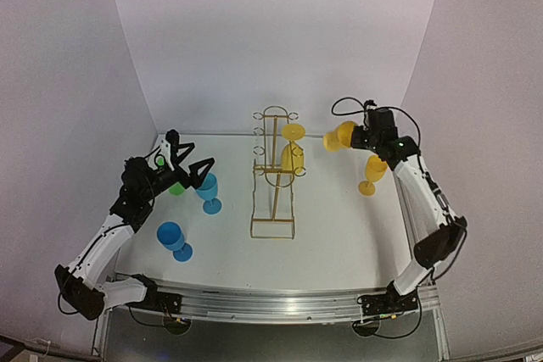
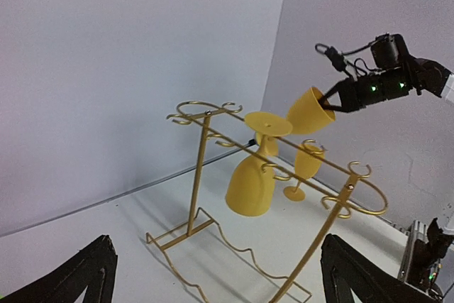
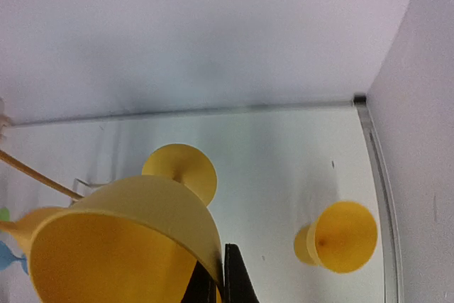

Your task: Place the wine glass upside down on the wine glass rack

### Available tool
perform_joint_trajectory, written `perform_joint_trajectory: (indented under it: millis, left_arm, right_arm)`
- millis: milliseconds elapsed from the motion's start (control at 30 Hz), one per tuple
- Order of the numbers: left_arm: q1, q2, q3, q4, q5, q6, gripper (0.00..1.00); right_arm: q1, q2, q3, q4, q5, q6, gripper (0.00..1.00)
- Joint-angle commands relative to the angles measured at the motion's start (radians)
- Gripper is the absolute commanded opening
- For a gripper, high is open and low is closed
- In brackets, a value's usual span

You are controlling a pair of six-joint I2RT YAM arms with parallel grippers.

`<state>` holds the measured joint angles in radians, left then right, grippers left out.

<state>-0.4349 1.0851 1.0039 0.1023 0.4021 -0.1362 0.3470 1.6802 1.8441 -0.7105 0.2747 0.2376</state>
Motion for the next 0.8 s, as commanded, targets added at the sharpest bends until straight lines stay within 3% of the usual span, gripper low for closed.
perform_joint_trajectory:
  millis: [0, 200, 400, 500, 767]
  left_arm:
    - [0.004, -0.054, -0.007, 0.108, 0.205, -0.119, 1.00]
    - [0.003, -0.074, 0.022, 0.136, 0.216, -0.209, 1.00]
    - [0.002, -0.061, 0.093, 0.253, 0.239, -0.415, 1.00]
    - [-0.017, -0.063, 0.128, 0.276, 0.234, -0.525, 1.00]
    - [-0.023, -0.061, 0.167, 0.270, 0.063, -0.780, 1.00]
  right_arm:
    - [0.090, -0.197, -0.122, 0.572, -0.081, -0.190, 0.00]
    - [0.299, -0.152, -0.096, 0.958, -0.173, -0.441, 0.00]
    - [0.508, -0.001, -0.024, 1.244, -0.205, -0.614, 0.00]
    - [0.578, 0.091, 0.051, 1.318, -0.185, -0.663, 0.00]
    - [0.696, 0.304, 0.269, 1.357, -0.145, -0.721, 0.00]
